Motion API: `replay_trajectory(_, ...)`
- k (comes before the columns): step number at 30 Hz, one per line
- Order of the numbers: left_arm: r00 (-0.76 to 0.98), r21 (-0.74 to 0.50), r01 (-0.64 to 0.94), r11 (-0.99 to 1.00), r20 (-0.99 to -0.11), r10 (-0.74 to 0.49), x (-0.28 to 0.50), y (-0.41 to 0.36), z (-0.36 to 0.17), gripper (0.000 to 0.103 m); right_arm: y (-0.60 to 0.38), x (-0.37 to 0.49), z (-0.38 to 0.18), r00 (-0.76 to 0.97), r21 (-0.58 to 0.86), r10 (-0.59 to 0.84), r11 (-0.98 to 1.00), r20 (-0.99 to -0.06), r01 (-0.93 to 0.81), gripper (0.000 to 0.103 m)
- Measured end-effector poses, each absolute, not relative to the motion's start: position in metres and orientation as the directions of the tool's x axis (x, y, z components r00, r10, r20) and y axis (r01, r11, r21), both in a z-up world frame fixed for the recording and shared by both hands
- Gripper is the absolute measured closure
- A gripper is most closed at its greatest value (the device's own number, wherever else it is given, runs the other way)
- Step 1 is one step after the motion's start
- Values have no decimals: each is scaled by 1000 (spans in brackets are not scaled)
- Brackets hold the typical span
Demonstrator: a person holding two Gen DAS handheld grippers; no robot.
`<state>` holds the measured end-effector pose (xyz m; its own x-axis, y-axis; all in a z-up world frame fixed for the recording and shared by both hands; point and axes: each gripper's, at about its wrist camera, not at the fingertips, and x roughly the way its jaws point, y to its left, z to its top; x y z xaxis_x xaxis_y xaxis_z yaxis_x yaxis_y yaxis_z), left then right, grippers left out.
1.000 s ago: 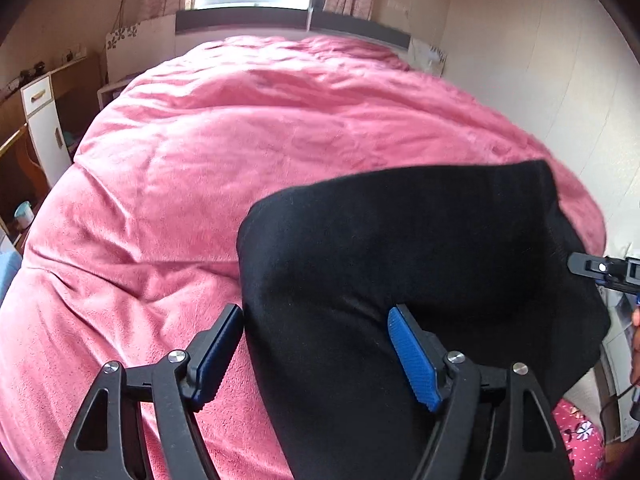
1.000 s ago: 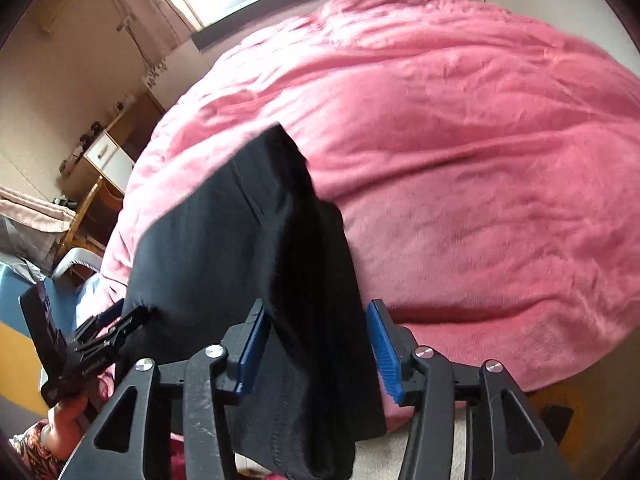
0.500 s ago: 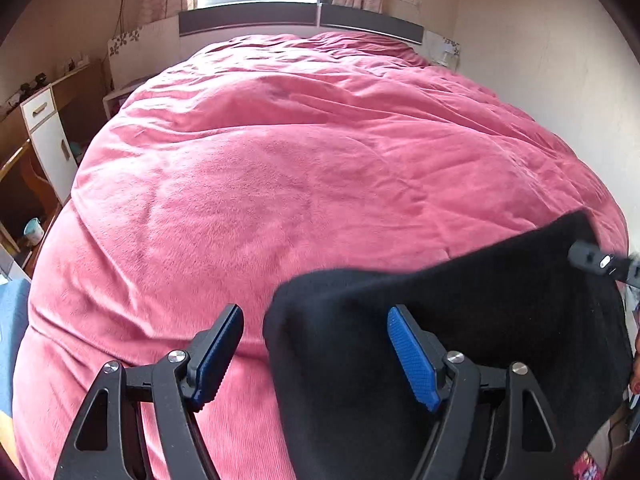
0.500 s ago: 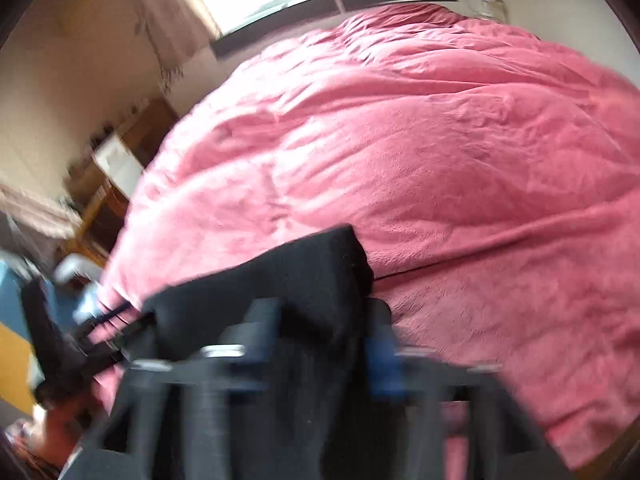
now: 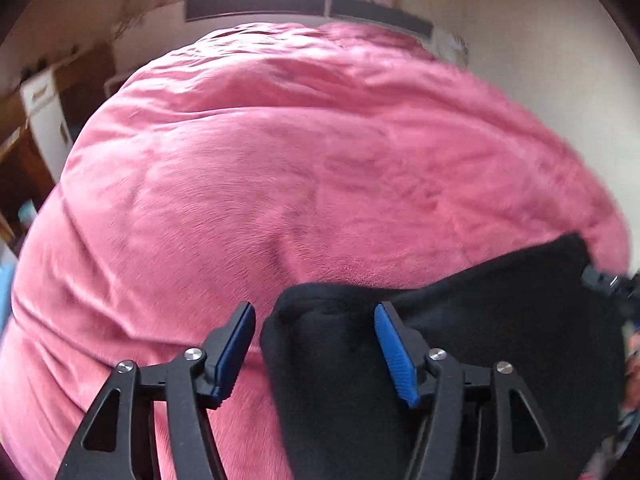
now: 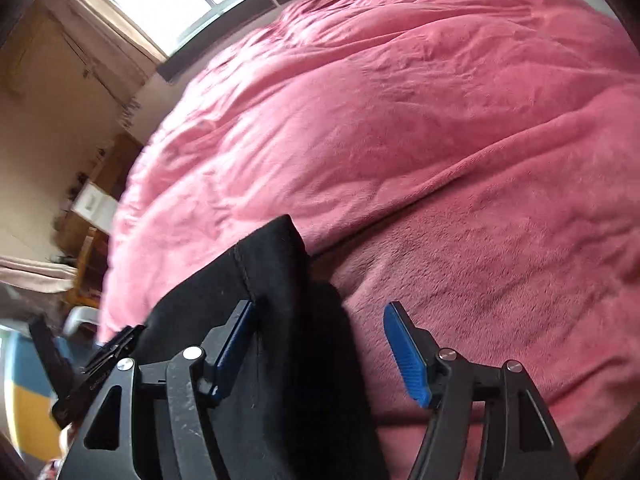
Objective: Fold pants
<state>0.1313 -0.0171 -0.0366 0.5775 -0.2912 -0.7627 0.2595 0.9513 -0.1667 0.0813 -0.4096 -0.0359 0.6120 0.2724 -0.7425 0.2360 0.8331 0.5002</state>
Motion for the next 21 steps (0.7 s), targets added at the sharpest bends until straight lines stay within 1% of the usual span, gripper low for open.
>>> replay_trajectory(3, 567, -297, 244, 923, -729, -384, 119, 11, -30, 35, -412, 71, -29, 614, 491, 288, 850, -735, 189, 33)
replay_trajectory(5, 553, -367, 250, 896, -706, -443, 113, 21, -29, 30, -412, 62, -25, 612, 499, 315, 853, -725, 152, 27)
replay_trajectory(7, 527, -450, 263, 853, -674, -518, 105, 32, -31, 28, -411, 55, -22, 612, 504, 329, 854, -719, 132, 17)
replay_trajectory(10, 479, -540, 291, 790, -632, -609, 91, 37, -37, 20, -406, 50, -21, 597, 498, 345, 861, -724, 107, 14)
replay_trajectory(13, 397, -581, 329, 745, -630, -667, 80, 31, -46, 20, -397, 50, -27, 550, 483, 368, 873, -750, 75, 12)
replay_trajectory(16, 342, -554, 370, 746, -666, -663, 69, 20, -54, 20, -390, 52, -41, 491, 472, 381, 879, -783, 71, 12)
replay_trajectory(18, 309, -545, 394, 741, -680, -665, 65, 14, -60, 20, -390, 53, -58, 448, 512, 428, 855, -785, 79, 12)
replay_trajectory(21, 227, -612, 377, 695, -667, -710, 63, 9, -73, 20, -397, 55, -84, 415, 613, 521, 781, -746, 121, 12)
